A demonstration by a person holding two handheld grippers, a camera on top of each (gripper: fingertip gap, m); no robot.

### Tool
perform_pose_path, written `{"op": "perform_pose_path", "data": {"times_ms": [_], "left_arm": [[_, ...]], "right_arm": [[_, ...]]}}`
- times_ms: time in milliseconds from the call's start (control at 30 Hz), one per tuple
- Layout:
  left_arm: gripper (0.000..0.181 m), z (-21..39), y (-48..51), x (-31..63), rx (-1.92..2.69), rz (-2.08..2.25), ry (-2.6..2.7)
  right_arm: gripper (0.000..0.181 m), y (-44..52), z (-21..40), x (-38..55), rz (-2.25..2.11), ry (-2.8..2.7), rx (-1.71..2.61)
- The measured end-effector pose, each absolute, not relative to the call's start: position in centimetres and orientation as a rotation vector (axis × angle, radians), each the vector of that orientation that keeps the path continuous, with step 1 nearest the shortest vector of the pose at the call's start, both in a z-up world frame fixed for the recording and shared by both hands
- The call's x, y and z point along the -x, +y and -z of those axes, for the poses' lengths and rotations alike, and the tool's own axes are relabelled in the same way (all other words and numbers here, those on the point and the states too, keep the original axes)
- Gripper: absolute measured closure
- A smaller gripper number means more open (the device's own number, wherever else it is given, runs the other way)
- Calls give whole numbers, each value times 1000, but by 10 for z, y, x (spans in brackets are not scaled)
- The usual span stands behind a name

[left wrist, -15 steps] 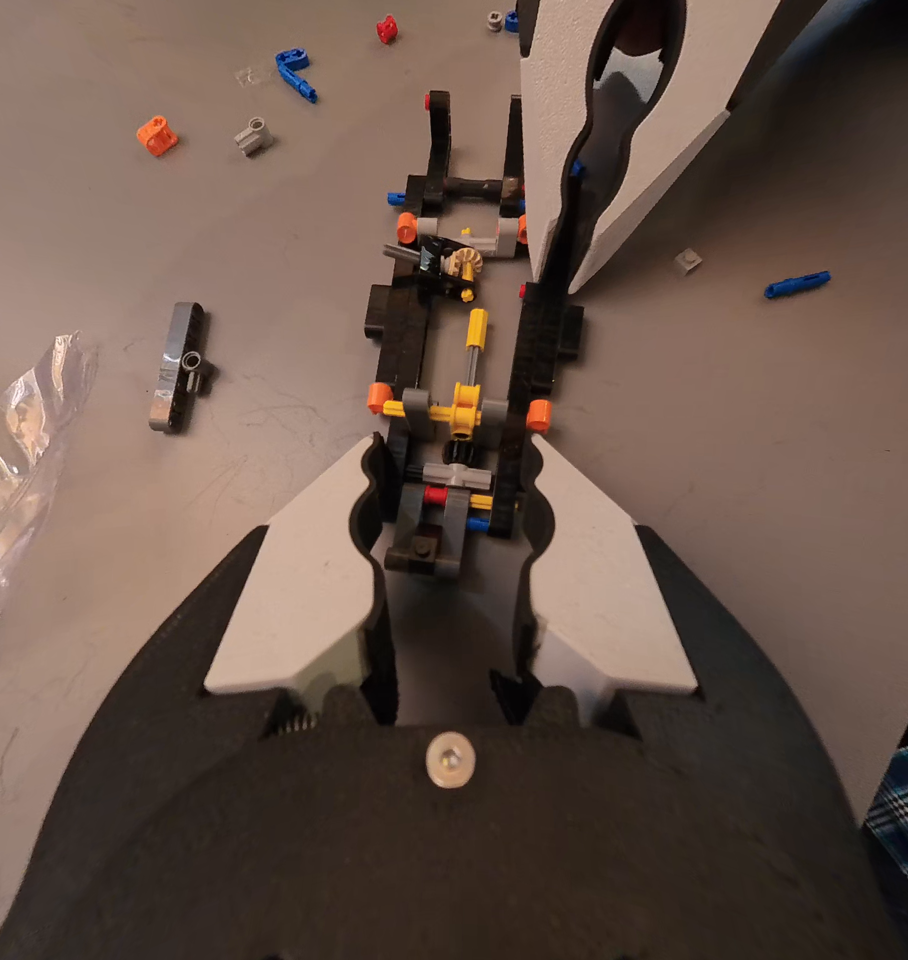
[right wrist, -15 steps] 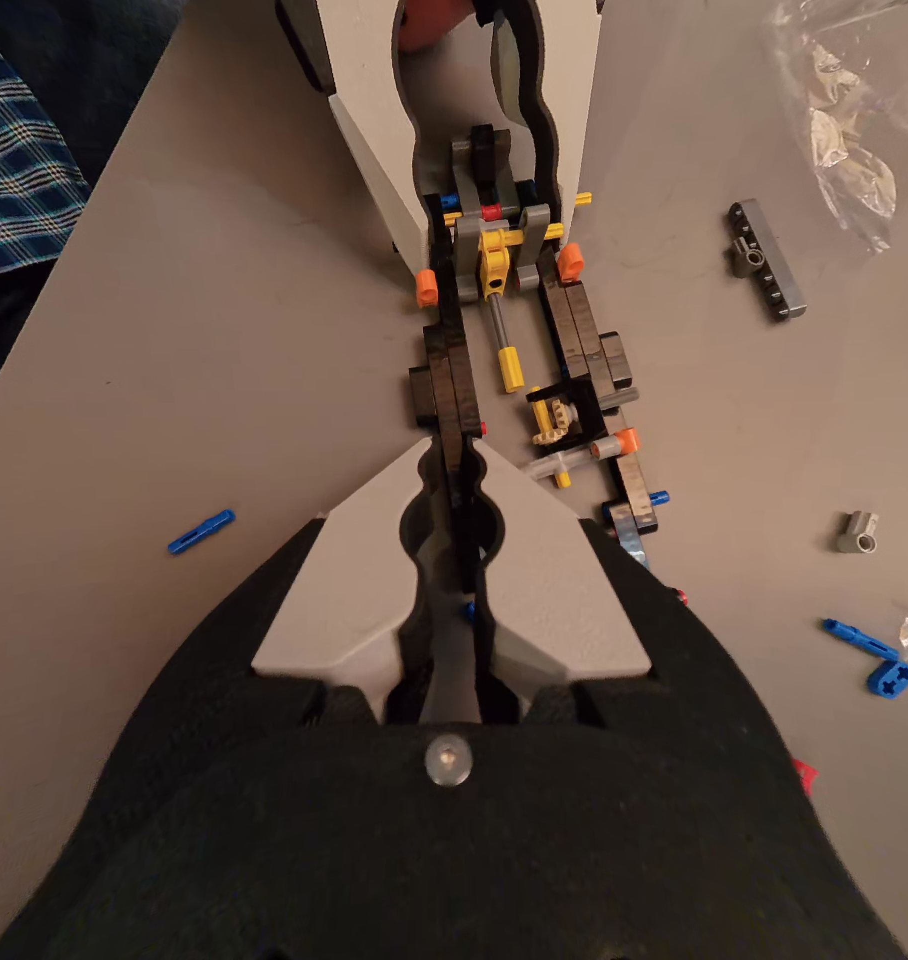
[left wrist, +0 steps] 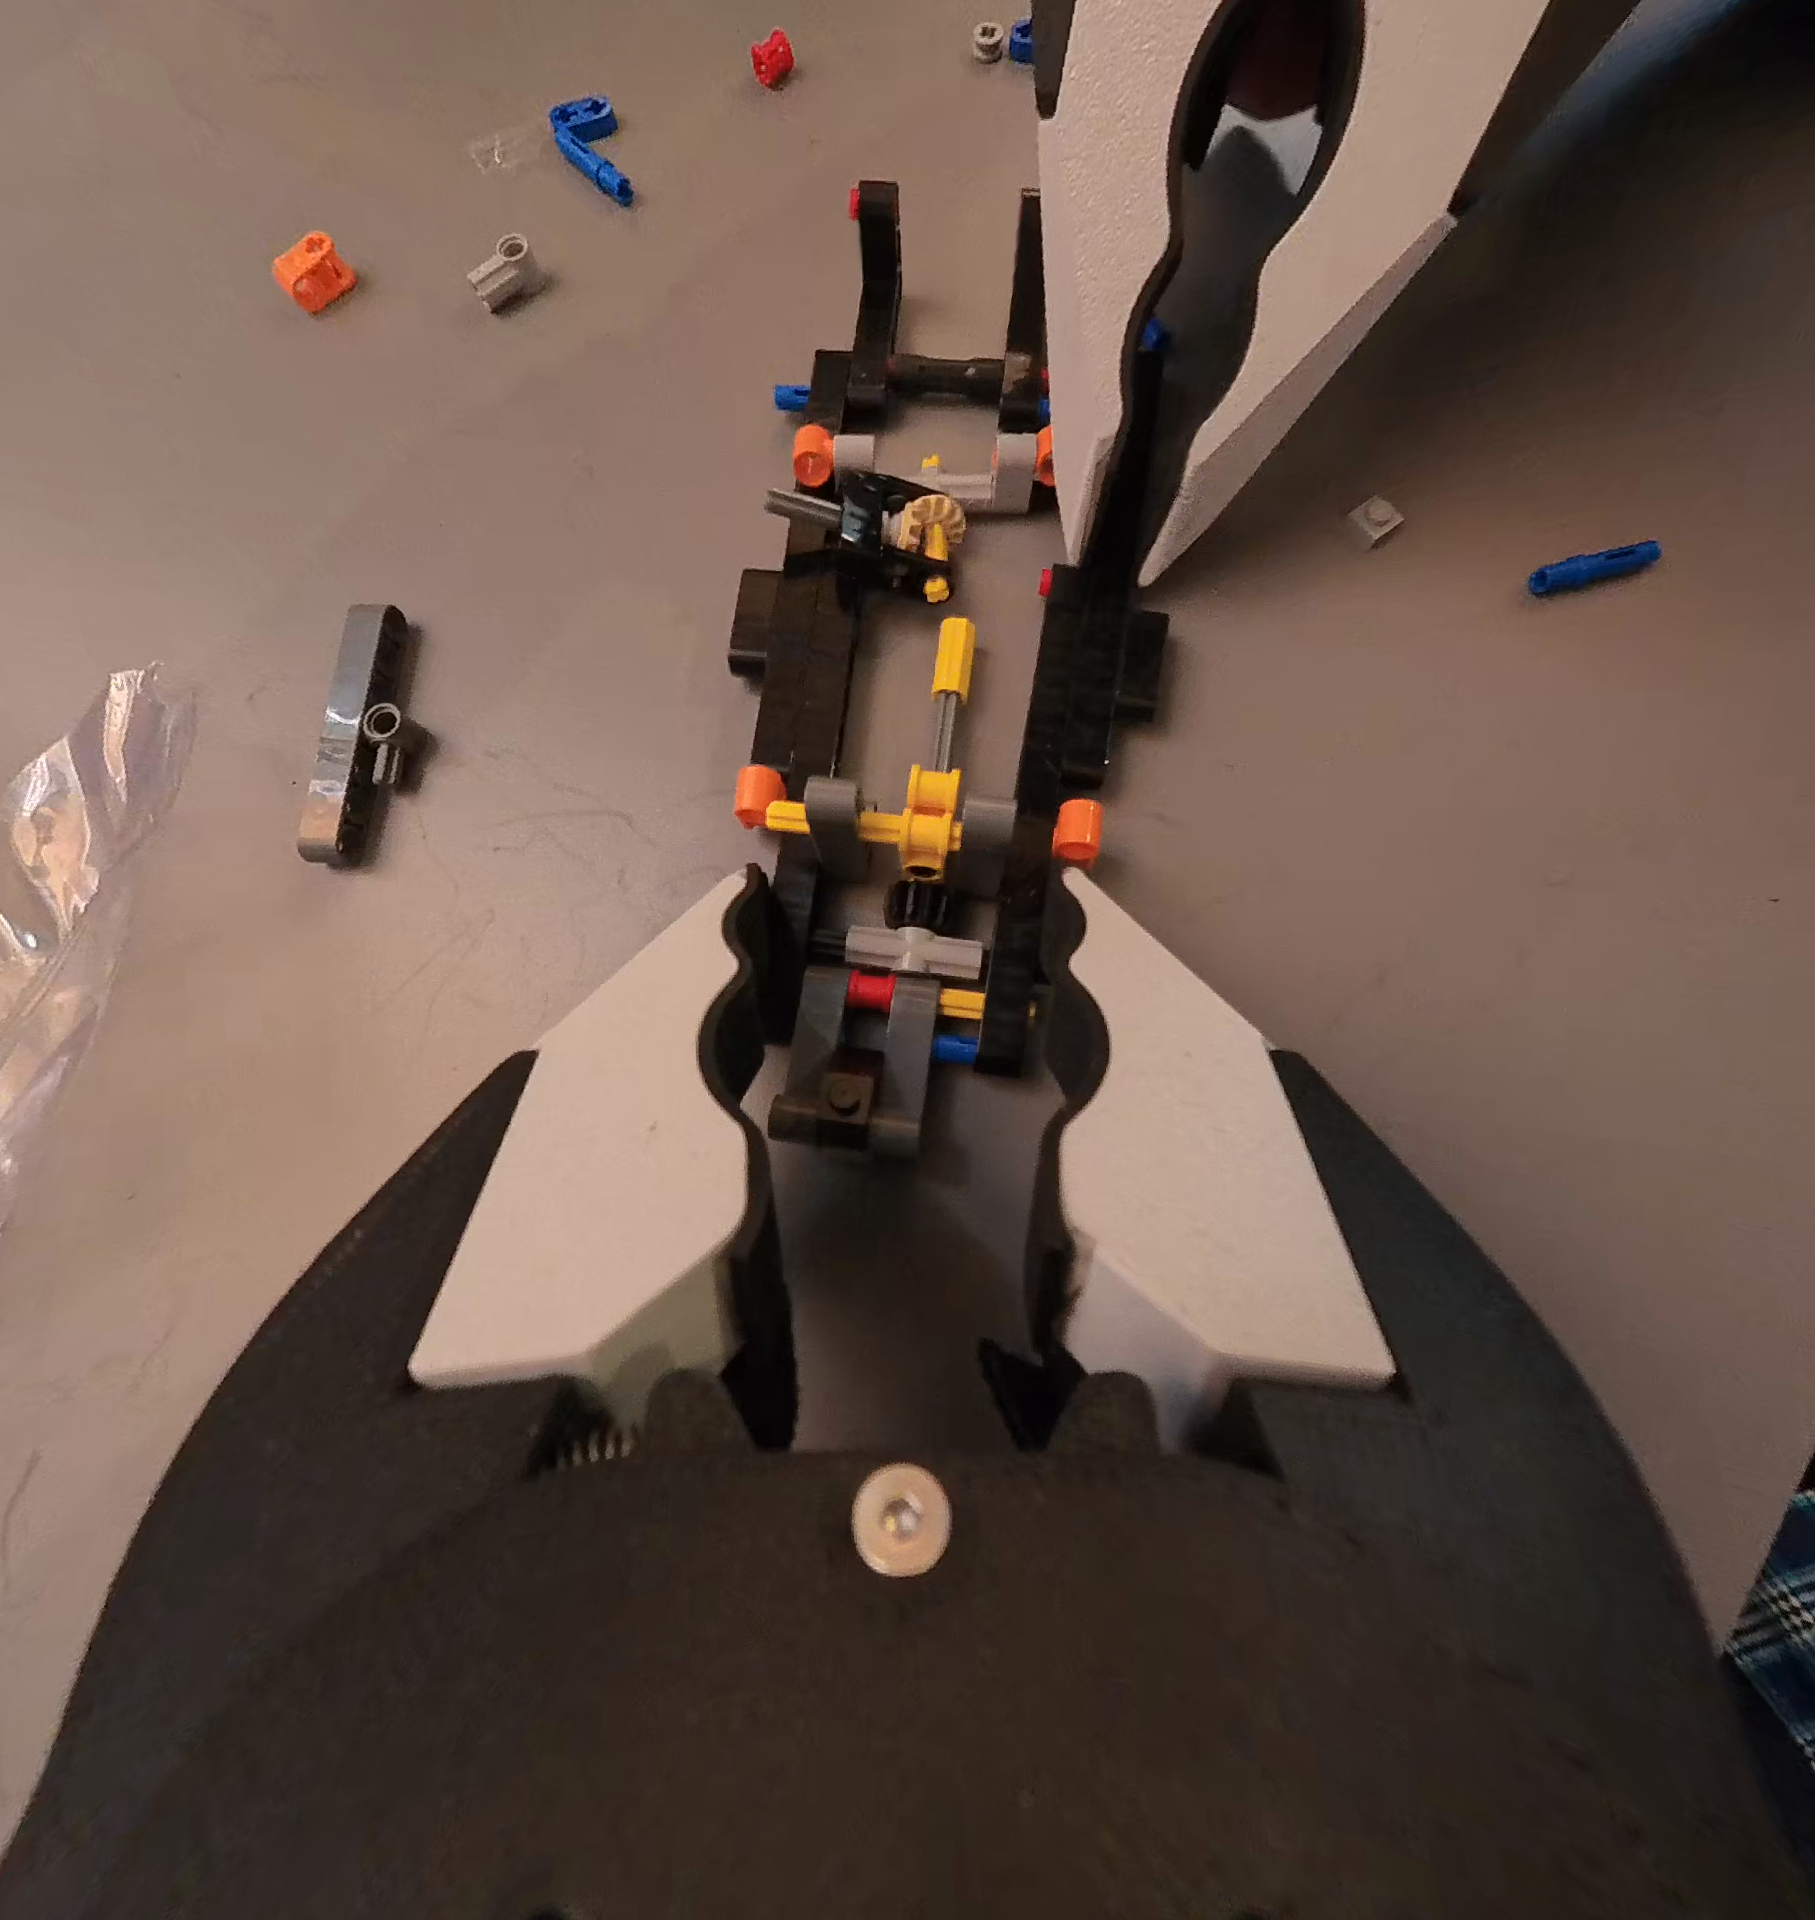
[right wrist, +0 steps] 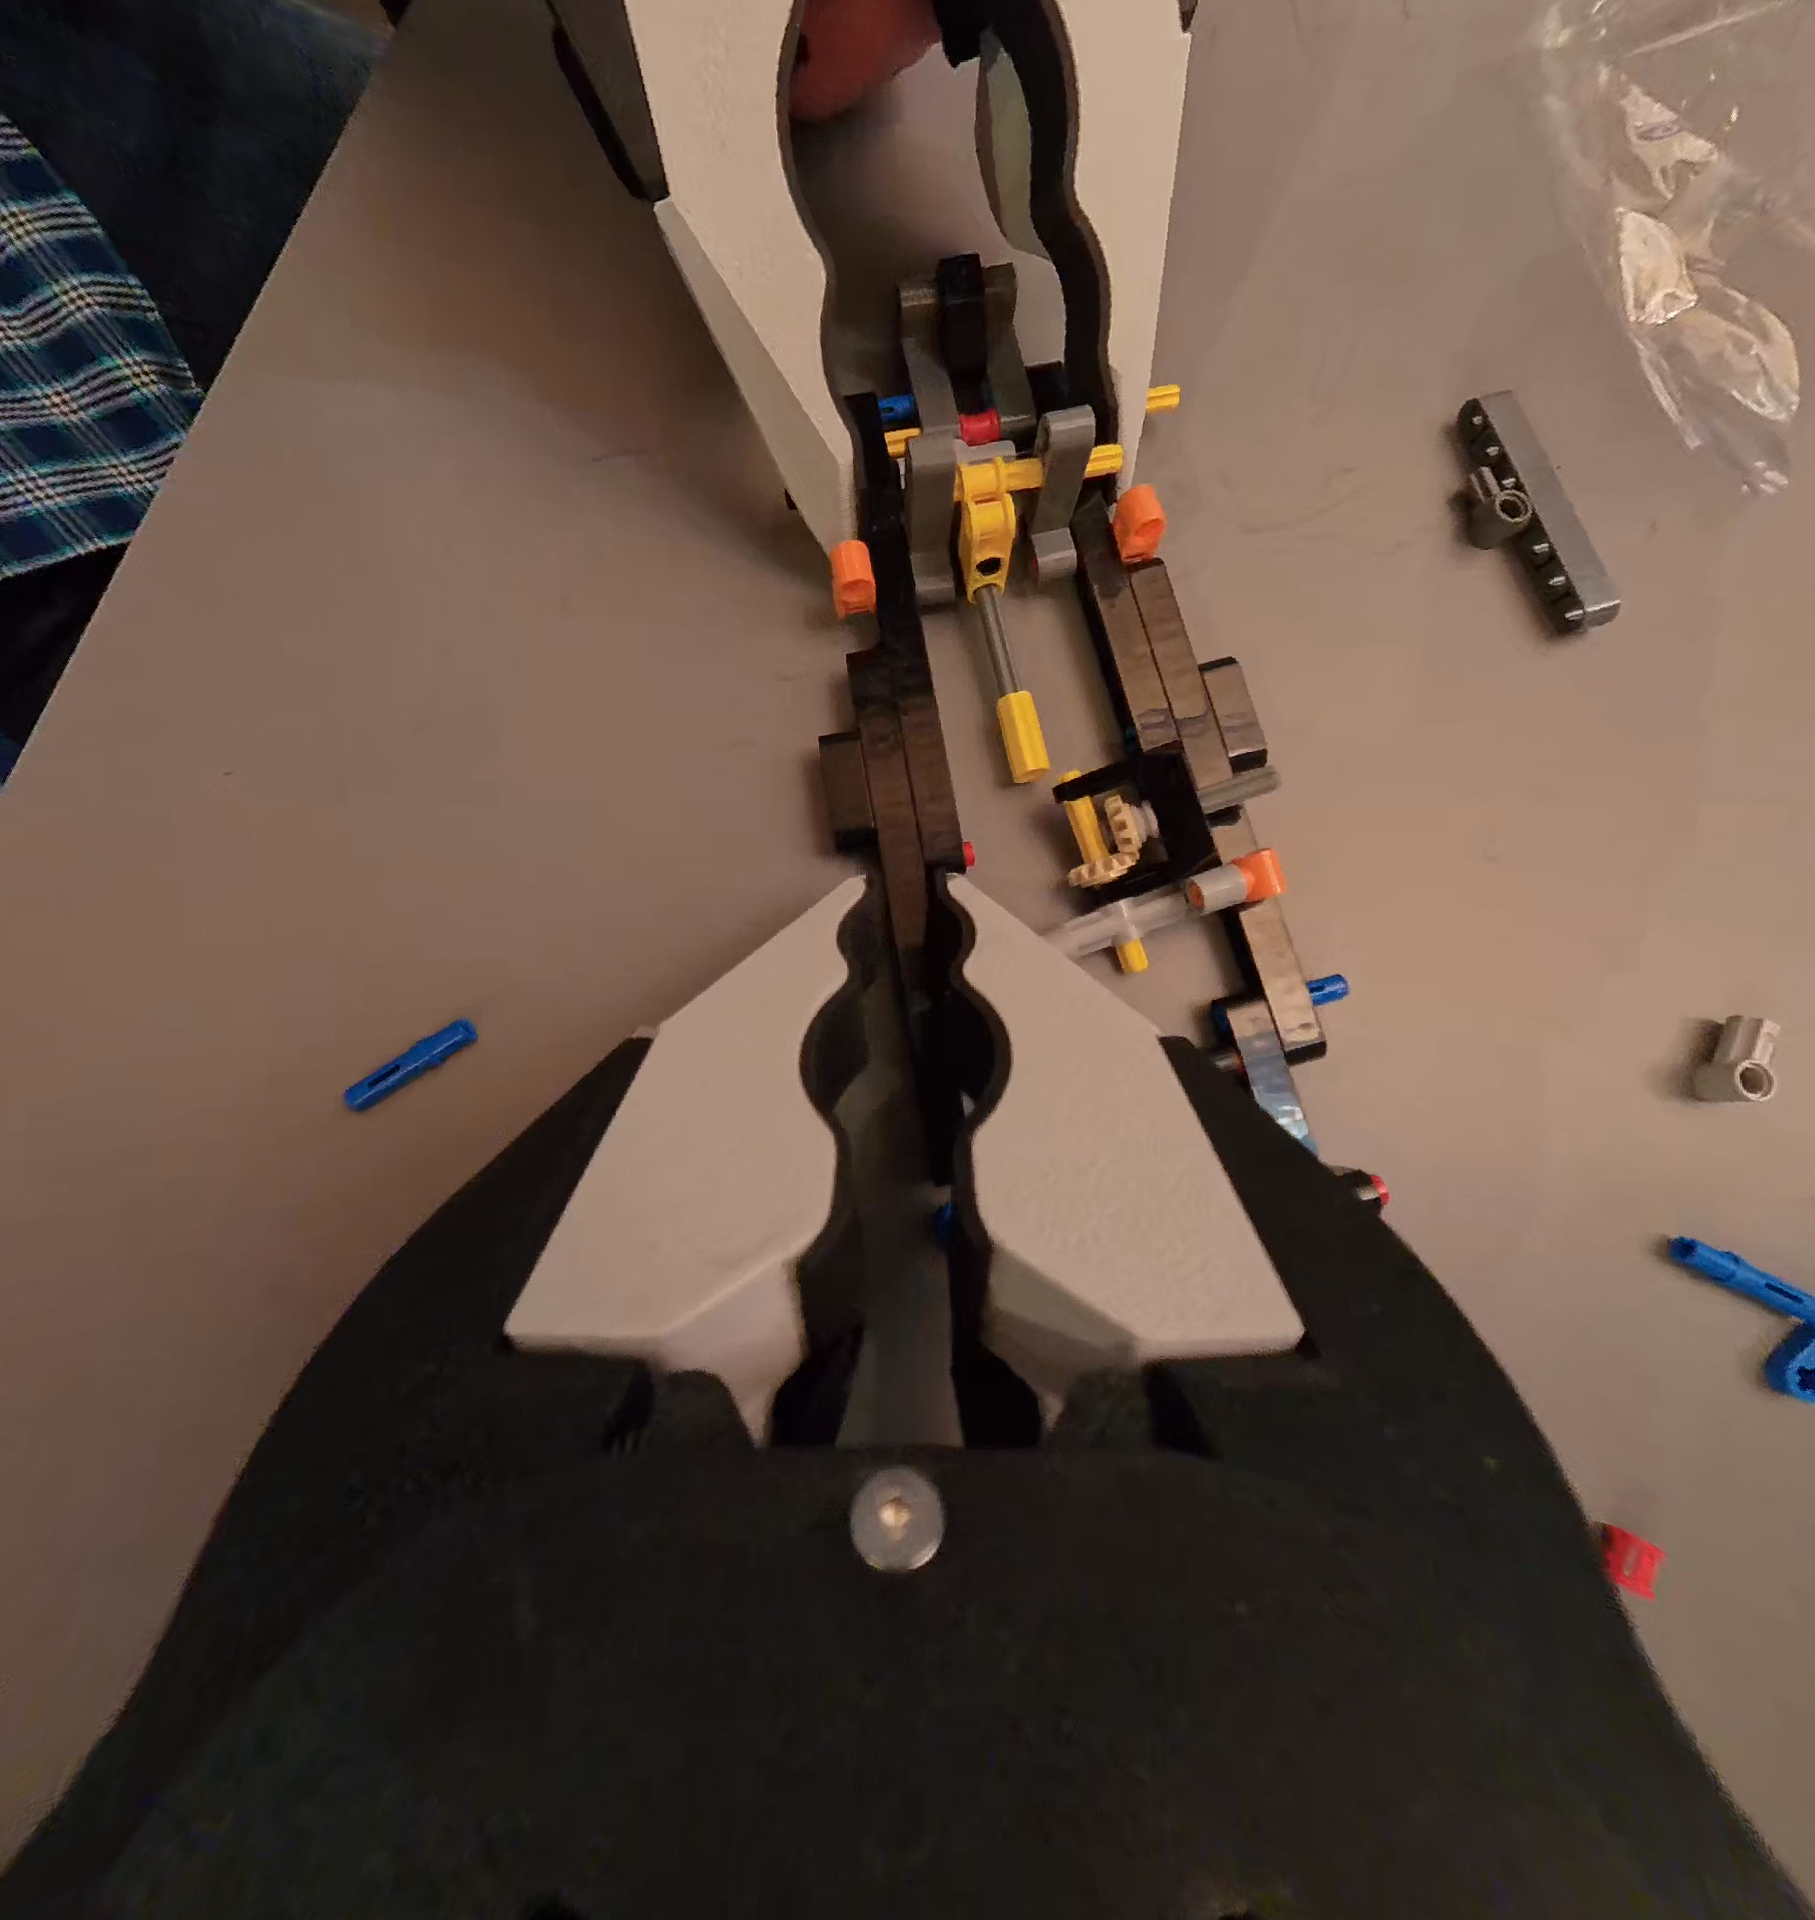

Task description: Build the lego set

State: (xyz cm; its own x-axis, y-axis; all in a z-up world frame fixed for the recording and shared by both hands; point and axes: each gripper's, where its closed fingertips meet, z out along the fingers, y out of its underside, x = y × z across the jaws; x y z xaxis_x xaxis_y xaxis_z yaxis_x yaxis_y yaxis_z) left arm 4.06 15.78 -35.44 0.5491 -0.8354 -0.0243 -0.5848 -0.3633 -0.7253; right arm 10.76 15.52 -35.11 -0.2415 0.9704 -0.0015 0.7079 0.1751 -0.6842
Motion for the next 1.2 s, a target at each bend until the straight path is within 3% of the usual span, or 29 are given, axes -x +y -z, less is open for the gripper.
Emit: {"op": "perform_pose_path", "data": {"times_ms": [467, 600, 733, 967, 1200], "left_arm": [[130, 354, 156, -42, 2077, 463, 1152], [131, 355, 155, -42, 2084, 483, 1160], [131, 355, 154, -42, 2084, 488, 1168], [114, 352, 142, -31, 2122, 549, 1176], [117, 341, 140, -12, 2143, 564, 1153]], "right_arm": [[175, 151, 351, -110, -830, -2014, 1583], [163, 146, 349, -110, -803, -1991, 1591], [164, 145, 346, -110, -728, -1982, 1570], [161, 142, 345, -106, -545, -2008, 1499], [158, 128, 333, -94, -607, -1993, 1488]]}}
